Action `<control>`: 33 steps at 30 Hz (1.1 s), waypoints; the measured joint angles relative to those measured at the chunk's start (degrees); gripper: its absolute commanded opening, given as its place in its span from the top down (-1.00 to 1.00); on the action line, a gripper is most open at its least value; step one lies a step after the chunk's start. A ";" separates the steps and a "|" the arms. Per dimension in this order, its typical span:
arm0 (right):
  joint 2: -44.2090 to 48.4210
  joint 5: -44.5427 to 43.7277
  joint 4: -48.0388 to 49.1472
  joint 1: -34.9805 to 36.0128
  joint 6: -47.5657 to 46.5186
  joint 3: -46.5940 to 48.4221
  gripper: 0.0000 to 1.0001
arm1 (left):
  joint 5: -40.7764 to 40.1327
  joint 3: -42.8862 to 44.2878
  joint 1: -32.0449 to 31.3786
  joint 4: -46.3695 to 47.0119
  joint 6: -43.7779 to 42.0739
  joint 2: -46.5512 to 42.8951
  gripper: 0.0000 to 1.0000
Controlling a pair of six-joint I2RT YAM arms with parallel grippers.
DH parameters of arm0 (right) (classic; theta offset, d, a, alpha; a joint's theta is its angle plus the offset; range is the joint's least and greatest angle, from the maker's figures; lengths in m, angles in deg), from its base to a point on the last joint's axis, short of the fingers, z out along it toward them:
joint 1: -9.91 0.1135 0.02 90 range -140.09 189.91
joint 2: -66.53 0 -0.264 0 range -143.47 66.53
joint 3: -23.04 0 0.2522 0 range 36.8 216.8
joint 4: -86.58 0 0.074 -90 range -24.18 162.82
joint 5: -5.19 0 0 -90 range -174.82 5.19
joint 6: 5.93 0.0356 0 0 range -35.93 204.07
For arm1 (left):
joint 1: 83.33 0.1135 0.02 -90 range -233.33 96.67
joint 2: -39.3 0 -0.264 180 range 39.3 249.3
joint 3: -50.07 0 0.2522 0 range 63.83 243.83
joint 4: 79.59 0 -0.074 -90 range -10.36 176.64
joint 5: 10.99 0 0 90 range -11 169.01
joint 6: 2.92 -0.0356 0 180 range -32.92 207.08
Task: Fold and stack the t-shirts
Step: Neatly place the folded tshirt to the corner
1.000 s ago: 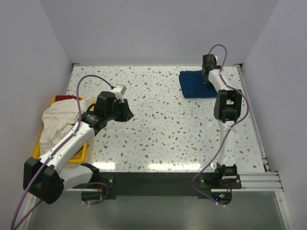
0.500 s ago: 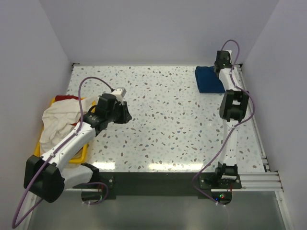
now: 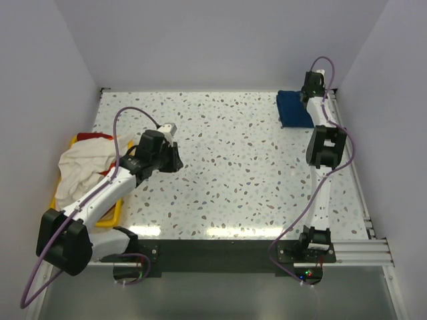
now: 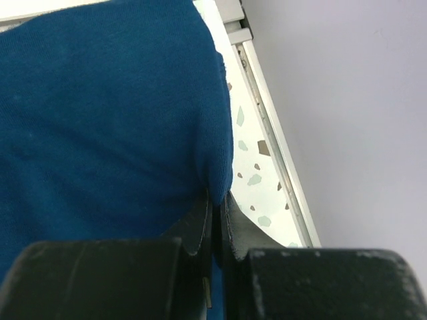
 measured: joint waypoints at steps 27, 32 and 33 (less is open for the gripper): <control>2.43 -2.71 7.56 -0.39 -0.04 -7.63 -0.97 | 0.13 -0.02 0.00 0.39 0.00 0.83 0.41; 11.19 -5.95 8.87 2.78 2.75 -19.32 -0.98 | 0.13 -0.02 0.00 0.35 0.00 0.42 0.40; 13.29 -6.29 9.01 3.80 3.67 -21.62 -0.97 | 0.13 -0.02 0.02 0.39 0.00 0.04 0.39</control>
